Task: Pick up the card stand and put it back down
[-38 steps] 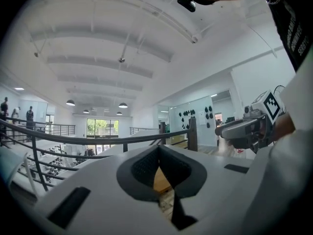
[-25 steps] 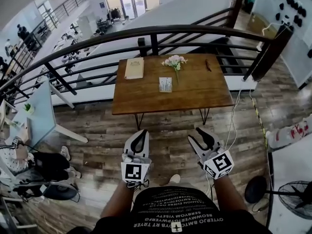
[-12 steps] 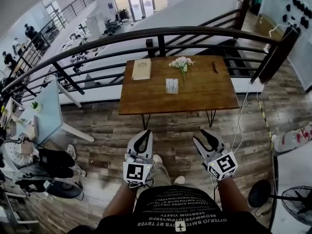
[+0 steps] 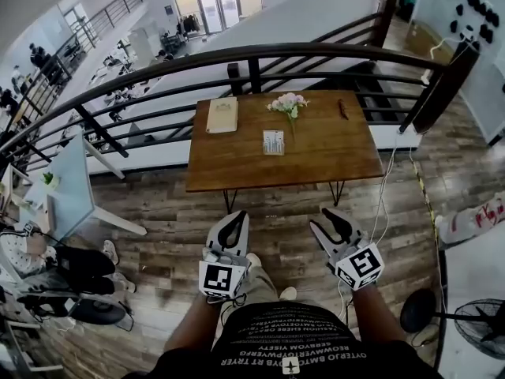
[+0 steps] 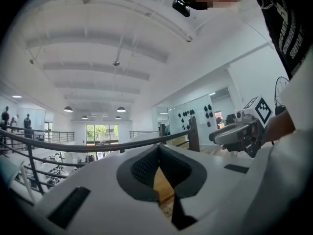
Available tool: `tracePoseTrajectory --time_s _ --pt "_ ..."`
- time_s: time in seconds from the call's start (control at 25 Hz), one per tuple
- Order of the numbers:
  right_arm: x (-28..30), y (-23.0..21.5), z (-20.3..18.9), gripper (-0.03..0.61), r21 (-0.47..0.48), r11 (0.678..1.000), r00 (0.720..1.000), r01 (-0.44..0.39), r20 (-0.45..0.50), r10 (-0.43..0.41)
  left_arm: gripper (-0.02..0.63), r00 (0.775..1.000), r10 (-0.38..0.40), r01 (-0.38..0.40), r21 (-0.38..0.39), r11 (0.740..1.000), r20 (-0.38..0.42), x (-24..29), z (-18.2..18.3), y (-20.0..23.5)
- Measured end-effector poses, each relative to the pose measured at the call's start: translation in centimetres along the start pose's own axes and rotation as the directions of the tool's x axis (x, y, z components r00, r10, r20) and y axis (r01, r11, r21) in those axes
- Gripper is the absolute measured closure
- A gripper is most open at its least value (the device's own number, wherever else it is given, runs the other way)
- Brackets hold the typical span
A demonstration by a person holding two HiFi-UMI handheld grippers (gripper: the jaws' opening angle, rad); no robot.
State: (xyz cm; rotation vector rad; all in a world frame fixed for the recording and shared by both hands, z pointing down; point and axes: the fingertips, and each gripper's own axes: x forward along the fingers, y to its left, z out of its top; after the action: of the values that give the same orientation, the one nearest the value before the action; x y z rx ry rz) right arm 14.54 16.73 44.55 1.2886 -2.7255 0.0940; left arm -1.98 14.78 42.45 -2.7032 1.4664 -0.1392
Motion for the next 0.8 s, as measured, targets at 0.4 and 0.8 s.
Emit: tracePoseTrajectory --time_s 0.4,0.8 --pt "6.0 -0.9 1.1 0.426 -0.007 1.0 1.0 -0.016 -0.022 0.016 0.591 1.0 0.005 -0.005 -0.01 1.0 -0.013 3.1 -0.4 5.0" --pt "11.0 -2.6 0.6 0.426 0.021 1.0 0.999 -0.014 -0.043 0.015 0.591 0.999 -0.001 0.0 -0.019 1.0 -0.041 6.4 -1.7 8.4"
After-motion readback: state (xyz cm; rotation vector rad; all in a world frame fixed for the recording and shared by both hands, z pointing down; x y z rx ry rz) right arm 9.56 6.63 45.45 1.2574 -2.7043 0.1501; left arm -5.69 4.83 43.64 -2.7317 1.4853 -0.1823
